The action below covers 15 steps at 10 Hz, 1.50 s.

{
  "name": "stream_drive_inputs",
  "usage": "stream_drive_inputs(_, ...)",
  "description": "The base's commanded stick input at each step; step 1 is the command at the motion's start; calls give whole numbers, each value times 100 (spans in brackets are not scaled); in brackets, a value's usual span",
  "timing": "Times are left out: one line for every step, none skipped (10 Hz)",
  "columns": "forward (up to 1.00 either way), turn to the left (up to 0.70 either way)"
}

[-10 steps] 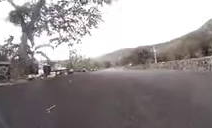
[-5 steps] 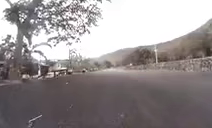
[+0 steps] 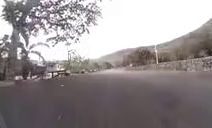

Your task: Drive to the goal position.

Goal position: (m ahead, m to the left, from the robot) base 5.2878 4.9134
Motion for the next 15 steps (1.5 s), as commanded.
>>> stream_drive_inputs(70,0)
stream_drive_inputs(70,0)
stream_drive_inputs(70,0)
stream_drive_inputs(70,0)
stream_drive_inputs(70,0)
stream_drive_inputs(70,0)
stream_drive_inputs(70,0)
stream_drive_inputs(70,0)
stream_drive_inputs(70,0)
stream_drive_inputs(70,0)
stream_drive_inputs(70,0)
stream_drive_inputs(70,0)
stream_drive_inputs(70,-2)
stream_drive_inputs(70,-8)
stream_drive_inputs(70,-14)
